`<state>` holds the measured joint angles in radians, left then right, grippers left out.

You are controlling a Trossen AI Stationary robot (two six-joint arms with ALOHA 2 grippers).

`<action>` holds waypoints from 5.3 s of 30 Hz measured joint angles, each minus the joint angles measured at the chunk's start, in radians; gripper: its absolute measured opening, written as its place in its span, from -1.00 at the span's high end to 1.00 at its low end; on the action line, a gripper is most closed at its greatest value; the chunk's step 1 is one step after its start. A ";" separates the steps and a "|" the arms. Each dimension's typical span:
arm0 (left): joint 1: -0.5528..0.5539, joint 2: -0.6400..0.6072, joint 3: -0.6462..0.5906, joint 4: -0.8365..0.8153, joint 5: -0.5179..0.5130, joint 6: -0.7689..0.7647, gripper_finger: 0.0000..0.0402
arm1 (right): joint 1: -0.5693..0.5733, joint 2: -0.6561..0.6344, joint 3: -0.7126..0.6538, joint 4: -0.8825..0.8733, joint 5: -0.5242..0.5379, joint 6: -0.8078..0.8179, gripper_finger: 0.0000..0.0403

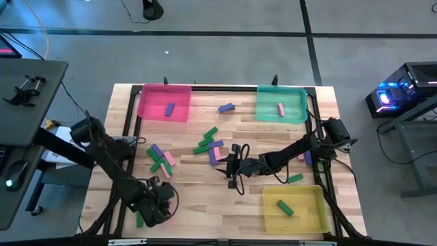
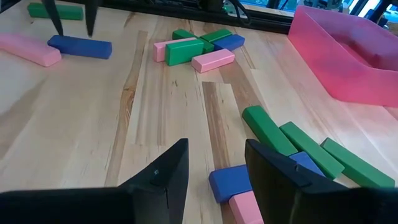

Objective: Sort blocks
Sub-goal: Put the pink block into the blue bin

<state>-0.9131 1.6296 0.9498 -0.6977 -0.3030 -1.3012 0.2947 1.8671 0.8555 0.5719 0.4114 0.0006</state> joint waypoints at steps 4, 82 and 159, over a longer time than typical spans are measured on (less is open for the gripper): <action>-0.032 -0.001 0.038 -0.072 -0.020 -0.028 0.35 | 0.000 0.000 0.000 -0.001 0.000 0.003 0.28; 0.098 0.039 0.301 -0.242 0.006 -0.029 0.70 | 0.101 -0.214 0.000 -0.276 0.035 -0.054 0.28; 0.473 -0.187 -0.416 1.172 -0.206 1.041 0.17 | -0.791 -0.322 0.305 -1.314 -0.059 0.213 0.66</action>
<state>-0.4405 1.4425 0.5335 0.4746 -0.5090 -0.2600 -0.4961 1.5449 1.1608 -0.7423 0.3522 0.2138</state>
